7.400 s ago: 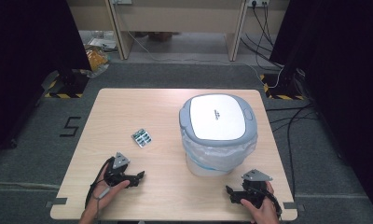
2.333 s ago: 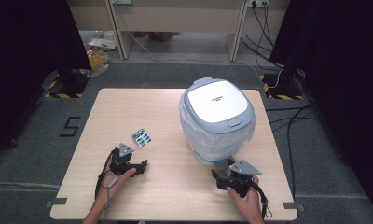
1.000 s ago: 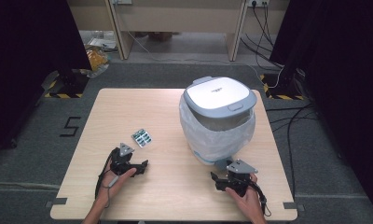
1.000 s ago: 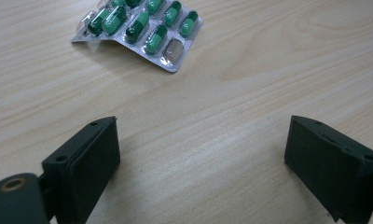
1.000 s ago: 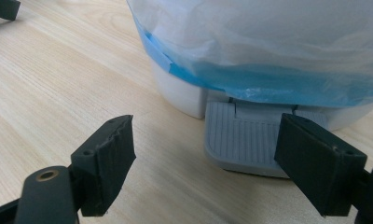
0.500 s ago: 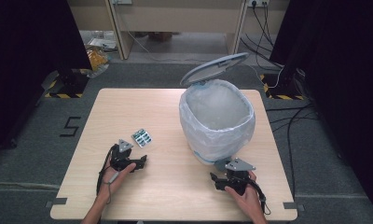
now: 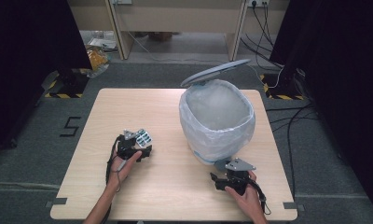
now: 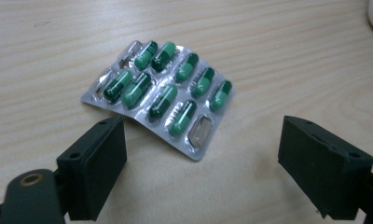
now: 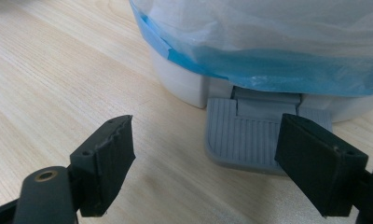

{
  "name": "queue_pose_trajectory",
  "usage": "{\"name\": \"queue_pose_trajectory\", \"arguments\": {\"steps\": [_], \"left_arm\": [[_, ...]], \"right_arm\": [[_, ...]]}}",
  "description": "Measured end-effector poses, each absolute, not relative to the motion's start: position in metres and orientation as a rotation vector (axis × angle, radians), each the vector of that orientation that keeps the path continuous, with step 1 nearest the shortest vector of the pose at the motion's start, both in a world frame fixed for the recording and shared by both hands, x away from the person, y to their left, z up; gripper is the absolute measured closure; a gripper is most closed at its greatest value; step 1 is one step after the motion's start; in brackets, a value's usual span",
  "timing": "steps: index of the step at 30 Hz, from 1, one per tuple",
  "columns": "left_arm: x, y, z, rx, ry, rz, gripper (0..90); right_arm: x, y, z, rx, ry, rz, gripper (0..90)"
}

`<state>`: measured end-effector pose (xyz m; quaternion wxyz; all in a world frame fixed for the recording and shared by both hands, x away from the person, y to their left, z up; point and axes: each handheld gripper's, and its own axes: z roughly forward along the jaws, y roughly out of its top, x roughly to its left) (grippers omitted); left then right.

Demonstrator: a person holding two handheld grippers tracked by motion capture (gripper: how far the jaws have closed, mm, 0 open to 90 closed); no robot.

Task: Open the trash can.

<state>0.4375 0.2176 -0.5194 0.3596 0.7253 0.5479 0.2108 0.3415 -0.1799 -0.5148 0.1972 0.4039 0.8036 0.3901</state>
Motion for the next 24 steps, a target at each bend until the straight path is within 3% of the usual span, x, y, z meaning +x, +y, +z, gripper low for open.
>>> {"name": "queue_pose_trajectory", "arguments": {"steps": [24], "left_arm": [[0.472, 0.208, -0.513, 1.879, 1.481, 0.546, 15.0]], "right_arm": [[0.342, -0.182, -0.515, 1.141, 2.253, 1.112, 19.6]]}}
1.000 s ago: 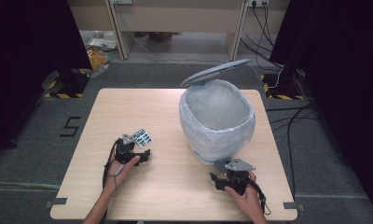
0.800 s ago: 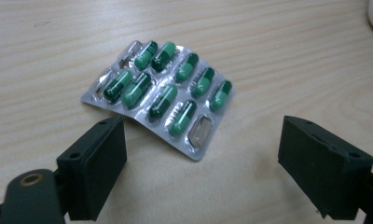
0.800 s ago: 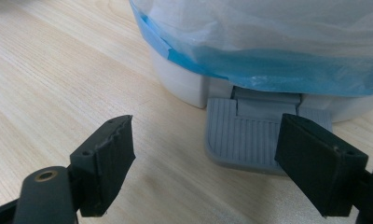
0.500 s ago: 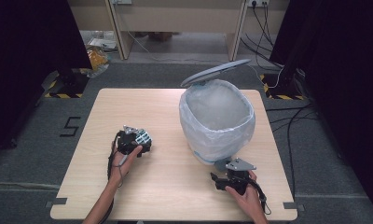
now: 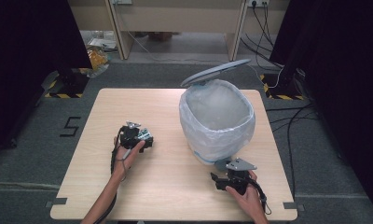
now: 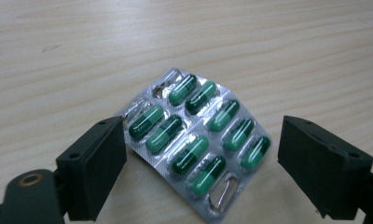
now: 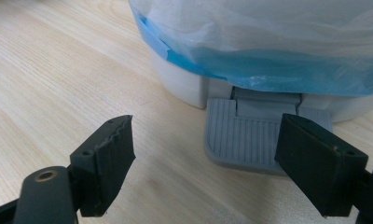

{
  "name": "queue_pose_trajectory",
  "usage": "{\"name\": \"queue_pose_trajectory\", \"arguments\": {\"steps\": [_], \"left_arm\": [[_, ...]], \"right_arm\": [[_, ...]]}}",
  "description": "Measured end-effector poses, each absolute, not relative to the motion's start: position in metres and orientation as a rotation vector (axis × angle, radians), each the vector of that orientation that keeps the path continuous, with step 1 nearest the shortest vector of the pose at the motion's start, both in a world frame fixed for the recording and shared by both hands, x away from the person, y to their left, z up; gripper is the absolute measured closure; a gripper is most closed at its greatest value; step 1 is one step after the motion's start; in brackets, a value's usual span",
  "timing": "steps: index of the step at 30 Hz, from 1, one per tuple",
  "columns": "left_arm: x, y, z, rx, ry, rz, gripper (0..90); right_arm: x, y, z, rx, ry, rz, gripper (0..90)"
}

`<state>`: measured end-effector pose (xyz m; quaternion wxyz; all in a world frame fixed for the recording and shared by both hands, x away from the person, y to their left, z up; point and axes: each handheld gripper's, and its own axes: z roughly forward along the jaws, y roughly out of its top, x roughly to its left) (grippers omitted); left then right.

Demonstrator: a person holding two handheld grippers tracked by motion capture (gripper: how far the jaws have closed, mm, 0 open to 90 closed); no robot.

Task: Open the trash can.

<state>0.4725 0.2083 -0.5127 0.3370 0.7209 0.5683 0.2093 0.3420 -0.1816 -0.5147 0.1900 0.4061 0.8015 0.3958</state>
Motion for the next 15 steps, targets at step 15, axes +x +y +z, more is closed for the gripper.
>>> {"name": "queue_pose_trajectory", "arguments": {"steps": [15], "left_arm": [[0.491, 0.205, -0.503, 1.861, 1.517, 0.580, 15.1]], "right_arm": [[0.342, -0.181, -0.515, 1.138, 2.253, 1.107, 19.7]]}}
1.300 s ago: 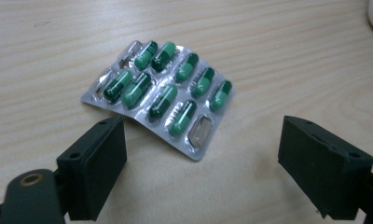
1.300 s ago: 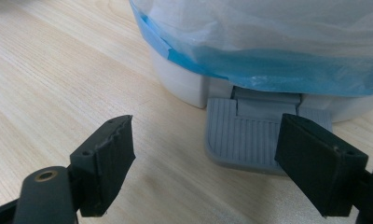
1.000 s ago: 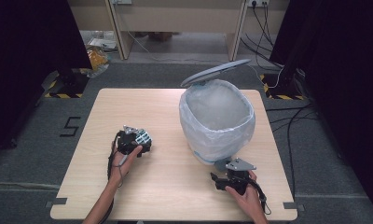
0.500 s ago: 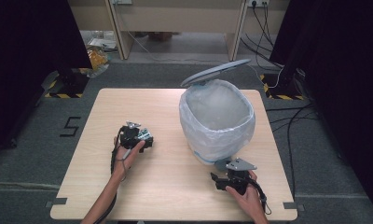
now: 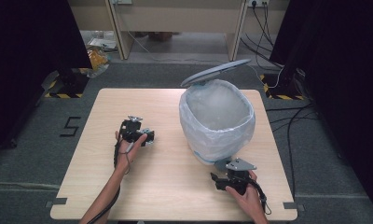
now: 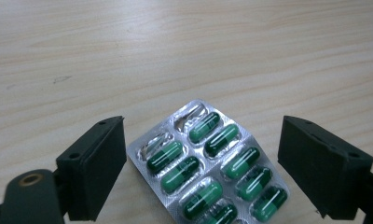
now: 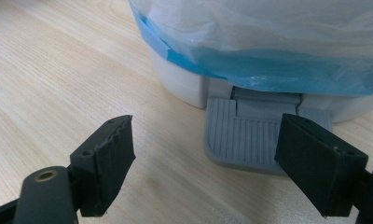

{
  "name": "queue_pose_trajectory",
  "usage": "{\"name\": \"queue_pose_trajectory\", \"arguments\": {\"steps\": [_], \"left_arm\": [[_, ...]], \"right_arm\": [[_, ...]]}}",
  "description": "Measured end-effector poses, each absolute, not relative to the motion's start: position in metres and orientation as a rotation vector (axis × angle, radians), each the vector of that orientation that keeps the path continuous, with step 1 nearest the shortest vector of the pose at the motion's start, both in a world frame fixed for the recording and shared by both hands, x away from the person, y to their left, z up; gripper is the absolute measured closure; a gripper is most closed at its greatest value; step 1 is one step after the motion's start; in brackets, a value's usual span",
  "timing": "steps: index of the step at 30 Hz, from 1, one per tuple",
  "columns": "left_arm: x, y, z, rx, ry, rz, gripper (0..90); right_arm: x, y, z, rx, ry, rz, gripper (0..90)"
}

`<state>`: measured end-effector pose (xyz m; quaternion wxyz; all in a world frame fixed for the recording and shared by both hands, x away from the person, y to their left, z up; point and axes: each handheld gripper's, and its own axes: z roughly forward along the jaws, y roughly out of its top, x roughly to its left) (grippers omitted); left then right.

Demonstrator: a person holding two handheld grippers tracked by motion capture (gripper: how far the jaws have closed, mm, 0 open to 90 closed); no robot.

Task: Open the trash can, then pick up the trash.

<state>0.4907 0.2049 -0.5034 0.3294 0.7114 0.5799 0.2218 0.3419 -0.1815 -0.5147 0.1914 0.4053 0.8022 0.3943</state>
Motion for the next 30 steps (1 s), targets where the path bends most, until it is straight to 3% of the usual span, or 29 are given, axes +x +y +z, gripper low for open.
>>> {"name": "queue_pose_trajectory", "arguments": {"steps": [30], "left_arm": [[0.487, 0.194, -0.512, 1.971, 1.491, 0.602, 15.1]], "right_arm": [[0.342, -0.181, -0.515, 1.126, 2.258, 1.100, 19.6]]}}
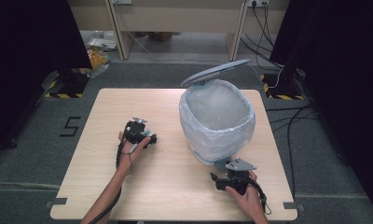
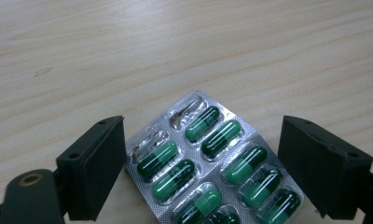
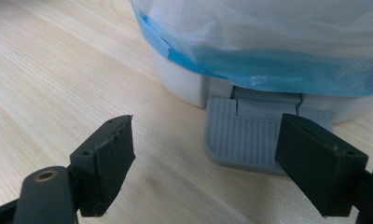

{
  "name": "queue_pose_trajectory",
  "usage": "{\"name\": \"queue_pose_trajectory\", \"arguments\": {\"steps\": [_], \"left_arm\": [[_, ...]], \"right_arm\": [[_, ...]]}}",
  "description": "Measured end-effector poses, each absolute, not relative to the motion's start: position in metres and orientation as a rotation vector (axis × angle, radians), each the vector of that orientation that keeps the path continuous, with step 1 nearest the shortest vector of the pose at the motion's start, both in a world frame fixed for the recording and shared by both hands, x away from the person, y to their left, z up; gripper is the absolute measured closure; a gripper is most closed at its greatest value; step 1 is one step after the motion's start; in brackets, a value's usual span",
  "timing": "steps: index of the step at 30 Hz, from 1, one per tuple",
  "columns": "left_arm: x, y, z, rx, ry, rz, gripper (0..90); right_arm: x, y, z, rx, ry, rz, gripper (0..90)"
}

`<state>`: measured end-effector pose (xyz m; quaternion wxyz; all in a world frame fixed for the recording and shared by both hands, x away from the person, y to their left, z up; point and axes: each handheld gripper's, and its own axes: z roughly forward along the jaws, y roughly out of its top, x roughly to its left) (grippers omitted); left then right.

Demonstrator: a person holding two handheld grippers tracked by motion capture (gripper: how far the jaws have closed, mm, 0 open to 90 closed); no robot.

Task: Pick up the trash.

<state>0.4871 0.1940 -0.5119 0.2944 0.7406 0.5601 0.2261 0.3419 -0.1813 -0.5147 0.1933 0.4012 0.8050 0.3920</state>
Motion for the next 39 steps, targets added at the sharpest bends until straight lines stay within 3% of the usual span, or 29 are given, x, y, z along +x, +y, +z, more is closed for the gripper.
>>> {"name": "queue_pose_trajectory", "arguments": {"steps": [9, 26, 35, 39], "left_arm": [[0.478, 0.197, -0.510, 2.041, 1.384, 0.534, 15.3], [0.472, 0.204, -0.513, 1.999, 1.455, 0.522, 14.7], [0.467, 0.212, -0.504, 2.025, 1.395, 0.511, 26.6], [0.468, 0.215, -0.502, 1.979, 1.414, 0.505, 21.7]], "right_arm": [[0.342, -0.180, -0.515, 1.114, 2.259, 1.085, 19.6], [0.341, -0.180, -0.515, 1.120, 2.257, 1.082, 19.6], [0.341, -0.179, -0.515, 1.119, 2.256, 1.081, 19.6], [0.341, -0.180, -0.515, 1.120, 2.259, 1.081, 19.6]]}}
